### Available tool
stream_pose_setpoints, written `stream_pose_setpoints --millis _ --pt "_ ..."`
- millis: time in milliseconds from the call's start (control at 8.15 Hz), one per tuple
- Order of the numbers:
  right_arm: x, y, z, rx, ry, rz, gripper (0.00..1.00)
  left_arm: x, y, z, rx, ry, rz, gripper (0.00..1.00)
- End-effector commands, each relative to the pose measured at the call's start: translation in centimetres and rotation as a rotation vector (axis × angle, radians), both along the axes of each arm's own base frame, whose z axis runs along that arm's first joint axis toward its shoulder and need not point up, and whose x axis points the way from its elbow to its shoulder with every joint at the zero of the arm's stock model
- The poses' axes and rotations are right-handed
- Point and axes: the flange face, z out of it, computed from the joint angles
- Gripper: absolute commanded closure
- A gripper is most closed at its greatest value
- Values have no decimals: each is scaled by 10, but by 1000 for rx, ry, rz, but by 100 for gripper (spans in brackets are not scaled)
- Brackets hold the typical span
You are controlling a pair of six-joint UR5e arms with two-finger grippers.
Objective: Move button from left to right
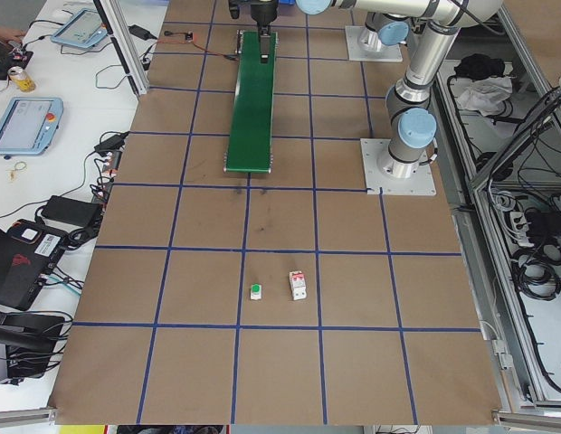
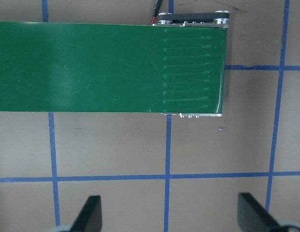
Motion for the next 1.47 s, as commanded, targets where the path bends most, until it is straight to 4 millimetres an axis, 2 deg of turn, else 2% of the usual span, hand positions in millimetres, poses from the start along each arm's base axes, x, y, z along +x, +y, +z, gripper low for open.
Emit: stream_pose_setpoints --millis 0,123,245,368,613,736,859,982,1227,1350 --pt "0 0 0 0 0 0 0 3 0 0 5 -1 4 0" --pt "0 0 0 0 0 0 0 4 -1 0 3 -2 1 0" --pt "0 0 0 0 0 0 0 13 -5 0 -3 -28 -57 0" --pt "0 0 0 0 0 0 0 37 -12 2 -8 -46 -107 0" --pt "0 -1 -1 2 0 0 0 133 -29 -11 23 -41 -171 0" --pt "0 -1 -1 2 0 0 0 167 -30 -15 34 -38 -167 0" --pt "0 0 0 0 0 0 0 193 -35 -25 53 -39 -328 0" --pt "0 0 0 0 0 0 0 225 -32 -35 79 -20 -373 0" --pt "0 -1 -1 2 0 0 0 322 -14 -55 180 -33 -524 0" --pt "0 0 0 0 0 0 0 364 -2 -66 195 -5 -592 0"
